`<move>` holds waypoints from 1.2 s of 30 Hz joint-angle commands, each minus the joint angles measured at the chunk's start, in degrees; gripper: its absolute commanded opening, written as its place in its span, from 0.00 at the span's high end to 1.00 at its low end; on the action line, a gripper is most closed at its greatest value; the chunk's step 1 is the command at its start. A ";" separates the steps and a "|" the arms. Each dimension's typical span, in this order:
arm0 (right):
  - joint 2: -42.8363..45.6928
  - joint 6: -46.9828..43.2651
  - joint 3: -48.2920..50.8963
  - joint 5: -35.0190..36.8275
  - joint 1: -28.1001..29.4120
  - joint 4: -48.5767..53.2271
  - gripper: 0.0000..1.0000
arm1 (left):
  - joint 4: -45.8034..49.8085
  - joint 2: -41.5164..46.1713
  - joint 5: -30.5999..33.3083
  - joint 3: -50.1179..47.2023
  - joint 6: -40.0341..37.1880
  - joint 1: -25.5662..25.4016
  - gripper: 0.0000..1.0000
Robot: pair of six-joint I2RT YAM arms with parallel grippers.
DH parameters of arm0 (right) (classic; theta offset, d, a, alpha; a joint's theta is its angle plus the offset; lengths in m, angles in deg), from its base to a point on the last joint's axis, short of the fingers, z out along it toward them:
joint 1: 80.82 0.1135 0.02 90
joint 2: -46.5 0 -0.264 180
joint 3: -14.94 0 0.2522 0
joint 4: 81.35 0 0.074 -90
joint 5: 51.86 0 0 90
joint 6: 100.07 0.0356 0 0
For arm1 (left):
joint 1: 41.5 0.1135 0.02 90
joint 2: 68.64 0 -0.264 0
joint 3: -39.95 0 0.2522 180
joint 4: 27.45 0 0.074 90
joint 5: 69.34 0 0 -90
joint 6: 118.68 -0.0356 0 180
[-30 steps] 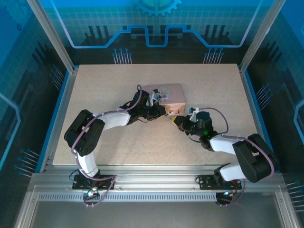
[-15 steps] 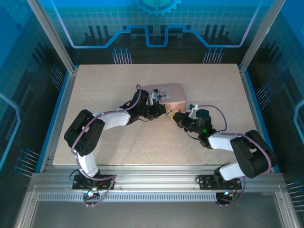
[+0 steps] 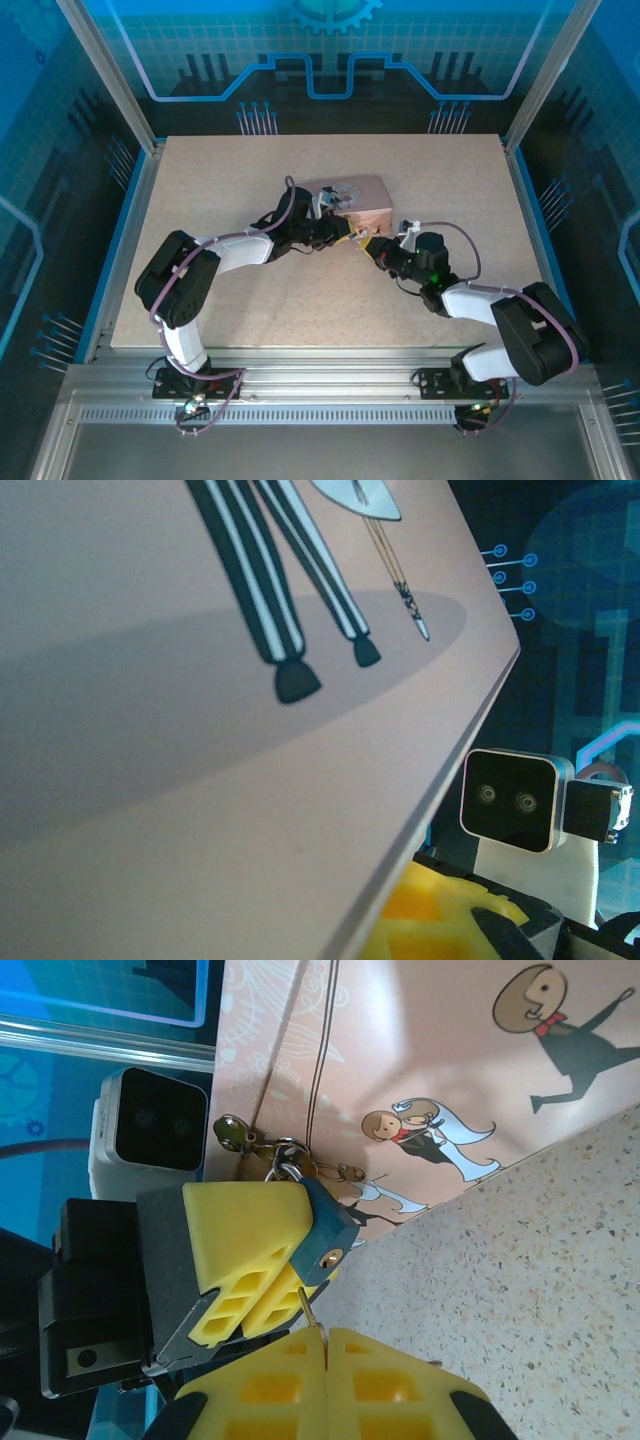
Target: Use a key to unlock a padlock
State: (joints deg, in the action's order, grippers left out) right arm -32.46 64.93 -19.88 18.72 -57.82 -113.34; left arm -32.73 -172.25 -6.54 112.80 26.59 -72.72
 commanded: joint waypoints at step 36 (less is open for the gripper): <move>-0.66 -3.75 -3.27 3.24 0.59 0.76 1.00 | -9.45 -0.21 -4.22 -2.49 4.57 0.35 0.89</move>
State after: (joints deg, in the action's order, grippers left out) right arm -32.50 62.31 -21.49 21.27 -57.62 -111.31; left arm -38.07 -172.27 -7.29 110.87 29.56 -72.50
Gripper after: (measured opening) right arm 0.065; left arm 0.118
